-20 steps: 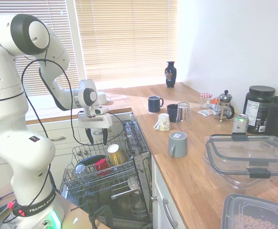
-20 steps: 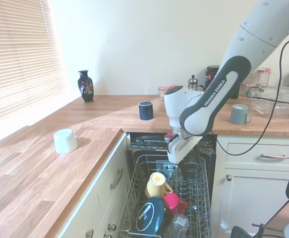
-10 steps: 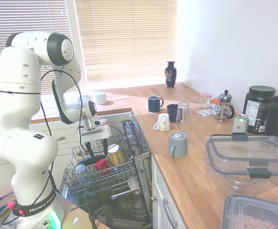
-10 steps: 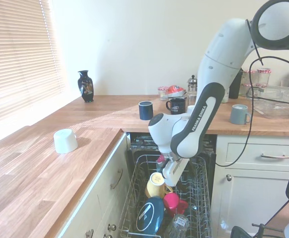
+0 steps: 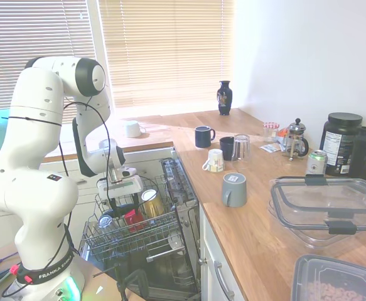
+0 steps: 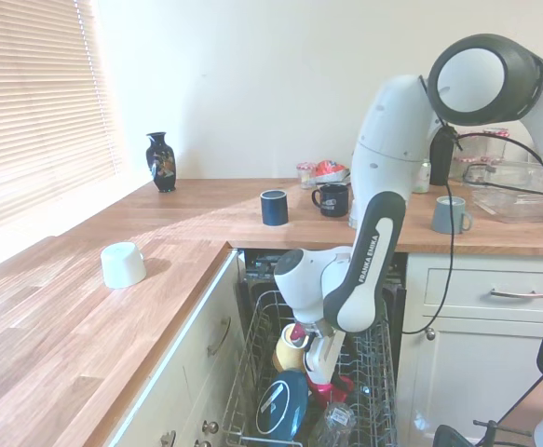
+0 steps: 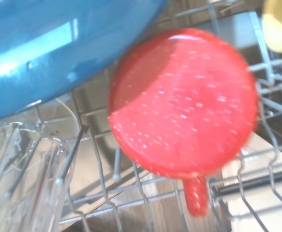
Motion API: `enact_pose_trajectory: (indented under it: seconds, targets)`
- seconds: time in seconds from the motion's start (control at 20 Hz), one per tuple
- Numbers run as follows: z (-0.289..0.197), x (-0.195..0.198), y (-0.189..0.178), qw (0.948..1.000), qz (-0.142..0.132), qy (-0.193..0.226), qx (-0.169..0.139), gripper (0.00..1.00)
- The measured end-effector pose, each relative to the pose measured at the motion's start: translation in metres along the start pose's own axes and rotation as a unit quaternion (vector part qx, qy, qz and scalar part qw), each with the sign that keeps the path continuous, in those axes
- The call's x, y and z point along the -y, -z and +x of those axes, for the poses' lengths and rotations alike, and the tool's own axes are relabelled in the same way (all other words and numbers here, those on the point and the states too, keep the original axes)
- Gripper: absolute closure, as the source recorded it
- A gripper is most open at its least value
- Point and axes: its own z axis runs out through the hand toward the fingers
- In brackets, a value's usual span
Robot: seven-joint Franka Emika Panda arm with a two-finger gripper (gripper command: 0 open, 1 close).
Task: Unload the red mug from the dishwasher
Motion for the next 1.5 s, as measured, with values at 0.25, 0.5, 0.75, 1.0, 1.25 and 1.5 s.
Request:
enact_pose_trajectory:
  seconds: [0.25, 0.5, 0.75, 1.0, 1.25, 1.5]
  targets:
    - [0.014, 0.005, -0.011, 0.9999, -0.002, 0.013, -0.011, 0.0]
    - [0.018, 0.011, -0.023, 0.9995, -0.008, 0.027, -0.012, 0.0]
    - [0.021, 0.019, -0.033, 0.9992, -0.01, 0.038, -0.008, 0.0]
    - [0.023, 0.017, -0.04, 0.9992, -0.013, 0.038, -0.005, 1.0]
    - [0.023, 0.016, -0.048, 0.9993, -0.012, 0.035, 0.0, 1.0]
    - [0.017, 0.017, -0.06, 0.9987, -0.013, 0.045, 0.019, 1.0]
